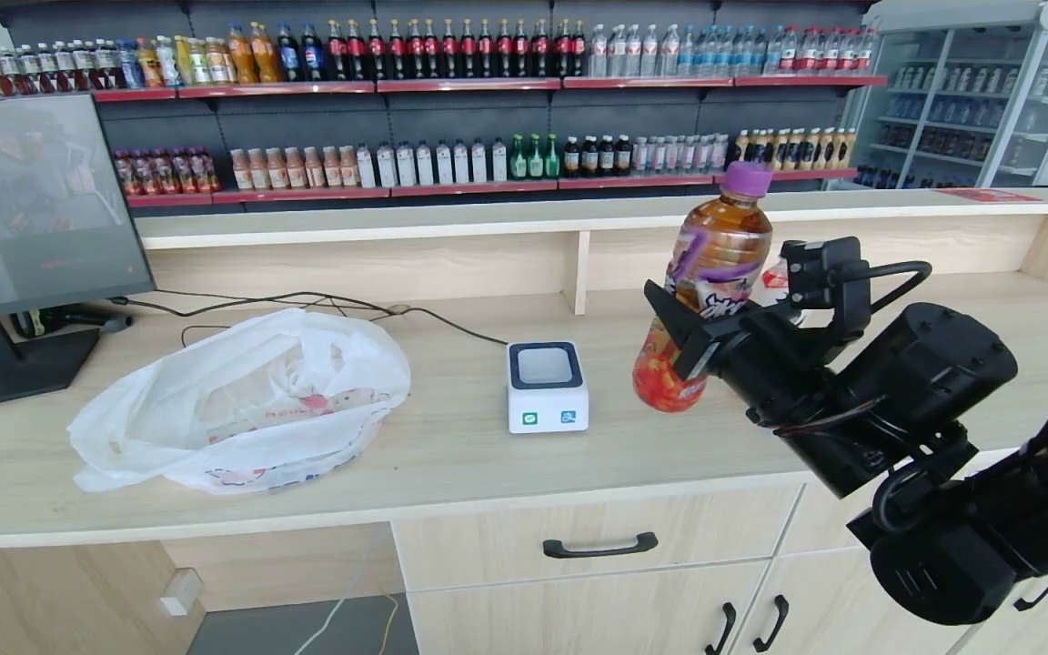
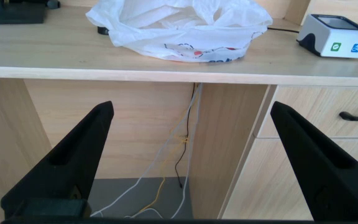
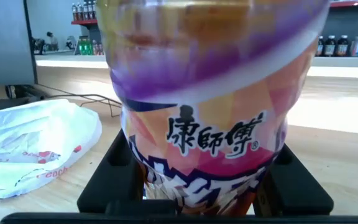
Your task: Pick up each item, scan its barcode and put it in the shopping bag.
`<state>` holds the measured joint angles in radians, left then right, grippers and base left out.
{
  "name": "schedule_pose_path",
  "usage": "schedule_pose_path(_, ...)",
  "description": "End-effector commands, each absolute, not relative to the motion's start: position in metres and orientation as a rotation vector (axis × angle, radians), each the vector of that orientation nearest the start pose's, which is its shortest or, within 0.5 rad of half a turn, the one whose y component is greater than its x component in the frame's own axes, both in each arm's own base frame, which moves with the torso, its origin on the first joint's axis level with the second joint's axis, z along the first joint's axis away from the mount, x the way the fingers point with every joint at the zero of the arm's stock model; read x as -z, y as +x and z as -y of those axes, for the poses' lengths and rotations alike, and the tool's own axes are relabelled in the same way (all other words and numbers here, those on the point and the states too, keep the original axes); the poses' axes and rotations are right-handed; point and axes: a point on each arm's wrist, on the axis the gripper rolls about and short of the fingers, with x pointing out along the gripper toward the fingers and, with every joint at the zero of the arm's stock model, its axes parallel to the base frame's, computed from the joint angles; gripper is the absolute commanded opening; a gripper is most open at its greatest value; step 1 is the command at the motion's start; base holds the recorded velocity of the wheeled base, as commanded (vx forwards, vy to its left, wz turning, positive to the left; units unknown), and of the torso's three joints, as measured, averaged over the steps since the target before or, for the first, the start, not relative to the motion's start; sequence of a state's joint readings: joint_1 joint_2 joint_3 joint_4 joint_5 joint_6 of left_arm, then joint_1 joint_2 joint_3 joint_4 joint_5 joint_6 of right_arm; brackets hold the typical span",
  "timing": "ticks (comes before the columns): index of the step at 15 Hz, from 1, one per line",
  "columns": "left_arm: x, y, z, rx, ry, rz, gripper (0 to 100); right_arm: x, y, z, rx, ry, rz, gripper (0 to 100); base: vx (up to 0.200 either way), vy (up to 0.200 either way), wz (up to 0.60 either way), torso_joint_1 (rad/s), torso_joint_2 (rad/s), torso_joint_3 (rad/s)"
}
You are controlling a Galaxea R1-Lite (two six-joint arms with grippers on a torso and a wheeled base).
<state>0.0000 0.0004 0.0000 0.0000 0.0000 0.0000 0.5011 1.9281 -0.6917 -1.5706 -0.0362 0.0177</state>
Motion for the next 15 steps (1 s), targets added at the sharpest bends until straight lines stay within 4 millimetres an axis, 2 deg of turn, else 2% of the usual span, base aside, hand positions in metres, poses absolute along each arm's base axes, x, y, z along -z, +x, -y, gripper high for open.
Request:
schedule_pose_path(1, -0.0755, -0.0228, 0.0, 0.0, 0.0, 0.0, 100, -0.1697, 0.298, -0.1514, -0.438, 0.11, 0.308, 0, 0.0, 0.0, 0.0, 0.0, 0.0, 0.0)
schedule_pose_path(8, -0.0755, -0.0228, 0.0, 0.0, 0.0, 0.0, 100, -0.1704, 0.2971, -0.1516, -0.441, 0.11, 0.31, 0, 0.0, 0.0, 0.0, 0.0, 0.0, 0.0)
schedule_pose_path(10, -0.0755, -0.0228, 0.0, 0.0, 0.0, 0.0, 100, -0.1647, 0.2989, -0.1566, -0.453, 0.108, 0.294, 0, 0.0, 0.0, 0.0, 0.0, 0.0, 0.0)
schedule_pose_path(15, -0.0755, -0.0228, 0.0, -0.002, -0.005, 0.0, 100, -0.1655, 0.3042, -0.1594, -0.453, 0.111, 0.306, 0, 0.0, 0.2, 0.0, 0.003, 0.0, 0.001)
